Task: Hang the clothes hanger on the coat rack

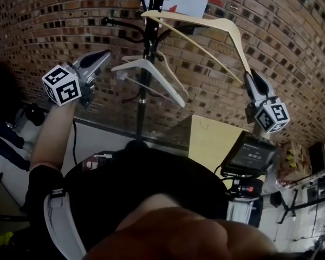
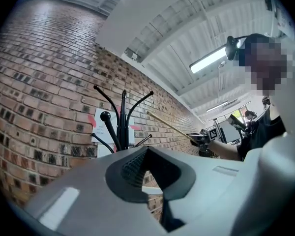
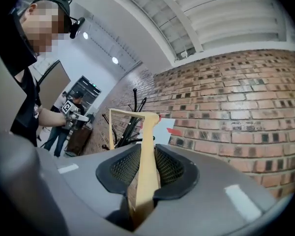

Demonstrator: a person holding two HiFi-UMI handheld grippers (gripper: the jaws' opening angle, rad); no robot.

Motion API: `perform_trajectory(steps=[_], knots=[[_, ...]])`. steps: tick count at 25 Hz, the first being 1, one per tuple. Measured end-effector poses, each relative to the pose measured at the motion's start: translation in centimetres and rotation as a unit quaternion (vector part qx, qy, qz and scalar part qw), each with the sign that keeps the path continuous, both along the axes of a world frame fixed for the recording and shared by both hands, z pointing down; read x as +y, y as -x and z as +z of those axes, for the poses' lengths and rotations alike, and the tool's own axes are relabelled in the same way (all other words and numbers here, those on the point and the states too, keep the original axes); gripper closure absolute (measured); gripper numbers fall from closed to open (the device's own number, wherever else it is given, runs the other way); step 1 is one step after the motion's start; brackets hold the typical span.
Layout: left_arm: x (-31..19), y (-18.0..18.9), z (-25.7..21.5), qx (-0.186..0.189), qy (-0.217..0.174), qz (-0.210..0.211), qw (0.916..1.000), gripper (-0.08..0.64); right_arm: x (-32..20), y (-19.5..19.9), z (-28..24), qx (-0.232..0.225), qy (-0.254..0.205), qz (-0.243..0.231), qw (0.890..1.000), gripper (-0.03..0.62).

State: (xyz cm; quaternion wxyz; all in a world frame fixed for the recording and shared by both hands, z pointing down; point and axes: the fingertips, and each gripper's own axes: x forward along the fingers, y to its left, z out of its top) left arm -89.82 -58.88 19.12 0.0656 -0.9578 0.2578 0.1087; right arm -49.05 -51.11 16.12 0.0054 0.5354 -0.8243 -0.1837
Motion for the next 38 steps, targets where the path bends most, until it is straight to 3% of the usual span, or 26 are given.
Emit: perform_trajectory(steps=[6,10,17,28,38], knots=[[-0.5,-0.9,-0.2,-0.010,-0.006,0.000,0.9999,0.566,-1.9,-4.4,-2.3,0.044,-0.017,0.055,0.997,0.486],[-0.7,-1.2,-0.3,-0.009,-0.005,-0.001,0.9999,0.566,-3.4,-5.7,-3.4,0.035,-0.008,0.070,0.997,0.486],[-1.2,-1.4,0.5,-0.011,0.004,-0.007,0.9999,0.566,-6.5,-7.4,-5.5,0.084,-0.004,0.104,0.991,0.486],[-1.7,-0.8,1.3,-0.017,0.010,-0.024,0.9995,0.566,-12.5,-6.7,-7.0,0.111,-0.002,0.105,0.988,0.486],[-2.3,-2.0,1.4,-0.020,0.008,-0.026,0.9994,0.566,-18.0,-2.1,-7.3,0.152,-0.007,0.075,0.985,0.485]])
